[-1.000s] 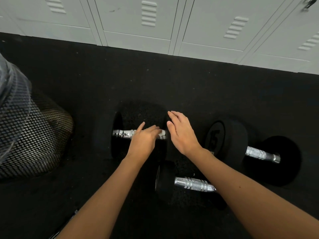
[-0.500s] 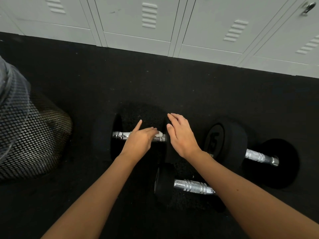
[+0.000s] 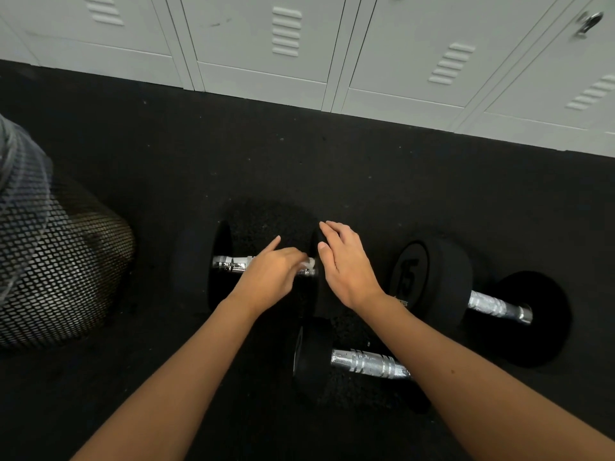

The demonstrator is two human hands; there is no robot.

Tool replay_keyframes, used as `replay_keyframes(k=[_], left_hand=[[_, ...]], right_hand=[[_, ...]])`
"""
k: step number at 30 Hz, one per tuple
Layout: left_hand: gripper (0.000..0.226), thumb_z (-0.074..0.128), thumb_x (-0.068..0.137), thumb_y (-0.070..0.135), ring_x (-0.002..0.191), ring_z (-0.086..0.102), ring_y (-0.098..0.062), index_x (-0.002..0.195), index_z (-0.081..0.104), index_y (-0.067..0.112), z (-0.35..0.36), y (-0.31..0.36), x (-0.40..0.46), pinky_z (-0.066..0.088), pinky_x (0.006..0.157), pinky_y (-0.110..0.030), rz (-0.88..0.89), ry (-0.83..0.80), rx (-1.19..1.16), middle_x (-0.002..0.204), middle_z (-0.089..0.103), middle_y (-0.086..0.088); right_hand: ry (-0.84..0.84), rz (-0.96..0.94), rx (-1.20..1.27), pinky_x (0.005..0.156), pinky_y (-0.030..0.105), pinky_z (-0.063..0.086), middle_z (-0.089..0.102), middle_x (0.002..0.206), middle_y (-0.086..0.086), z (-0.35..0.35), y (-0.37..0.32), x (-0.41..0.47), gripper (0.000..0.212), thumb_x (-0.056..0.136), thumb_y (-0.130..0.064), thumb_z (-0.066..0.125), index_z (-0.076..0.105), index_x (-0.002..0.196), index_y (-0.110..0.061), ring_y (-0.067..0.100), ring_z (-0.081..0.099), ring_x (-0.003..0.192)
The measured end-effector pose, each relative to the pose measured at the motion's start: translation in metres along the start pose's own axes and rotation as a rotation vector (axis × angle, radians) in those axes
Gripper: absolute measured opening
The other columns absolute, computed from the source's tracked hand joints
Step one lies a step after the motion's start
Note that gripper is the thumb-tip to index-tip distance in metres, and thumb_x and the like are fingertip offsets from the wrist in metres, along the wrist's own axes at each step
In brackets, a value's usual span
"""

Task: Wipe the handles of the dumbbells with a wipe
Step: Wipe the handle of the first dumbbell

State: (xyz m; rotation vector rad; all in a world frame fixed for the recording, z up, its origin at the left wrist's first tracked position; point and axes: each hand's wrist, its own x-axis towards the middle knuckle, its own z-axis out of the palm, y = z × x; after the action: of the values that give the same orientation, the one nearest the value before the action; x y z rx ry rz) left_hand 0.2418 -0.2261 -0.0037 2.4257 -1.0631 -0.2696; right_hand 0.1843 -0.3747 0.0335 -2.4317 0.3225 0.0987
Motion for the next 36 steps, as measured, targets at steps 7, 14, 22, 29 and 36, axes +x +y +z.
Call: replay_keyframes(k=[7,14,22,29,36], left_hand=[[0.023,0.051,0.092,0.012,0.102,0.061,-0.008,0.111,0.063,0.016,0.0,0.007,0.006,0.006,0.117,-0.033,-0.073,0.017,0.037,0.107,0.067,0.004],[0.038,0.077,0.069,-0.001,0.111,0.061,-0.015,0.105,0.069,0.01,0.017,0.007,-0.027,0.03,0.108,-0.05,0.033,0.21,0.2,0.116,0.066,-0.004],[0.042,0.074,0.069,-0.002,0.12,0.055,-0.018,0.109,0.067,0.009,0.028,0.005,-0.039,0.013,0.114,-0.05,0.134,0.276,0.267,0.124,0.062,-0.004],[0.041,0.074,0.069,-0.003,0.12,0.055,-0.02,0.109,0.067,0.007,0.032,0.011,-0.038,0.015,0.112,-0.05,0.143,0.261,0.294,0.124,0.062,-0.007],[0.025,0.06,0.082,0.002,0.095,0.066,-0.021,0.105,0.065,0.011,0.007,0.017,0.0,0.034,0.109,-0.04,-0.106,0.037,0.16,0.1,0.069,-0.006]], right_hand=[[0.008,-0.014,-0.012,0.113,0.027,0.025,0.034,0.145,0.0,0.0,0.0,0.0,0.045,0.099,-0.027,0.035,0.034,0.142,-0.013,0.011,0.023,0.137],[0.022,-0.019,-0.039,0.112,0.027,0.027,0.034,0.145,0.0,0.001,0.0,0.001,0.045,0.099,-0.027,0.035,0.035,0.142,-0.013,0.01,0.024,0.137],[0.029,-0.021,-0.032,0.11,0.026,0.027,0.035,0.144,0.0,0.002,0.0,0.0,0.044,0.099,-0.026,0.035,0.036,0.141,-0.013,0.01,0.025,0.136],[0.051,-0.024,-0.053,0.108,0.023,0.027,0.037,0.143,0.0,0.004,0.002,0.002,0.043,0.099,-0.026,0.036,0.037,0.14,-0.013,0.01,0.028,0.135],[0.053,-0.017,-0.035,0.108,0.024,0.027,0.037,0.143,-0.001,0.004,0.002,0.002,0.043,0.099,-0.027,0.036,0.038,0.14,-0.013,0.009,0.027,0.135]])
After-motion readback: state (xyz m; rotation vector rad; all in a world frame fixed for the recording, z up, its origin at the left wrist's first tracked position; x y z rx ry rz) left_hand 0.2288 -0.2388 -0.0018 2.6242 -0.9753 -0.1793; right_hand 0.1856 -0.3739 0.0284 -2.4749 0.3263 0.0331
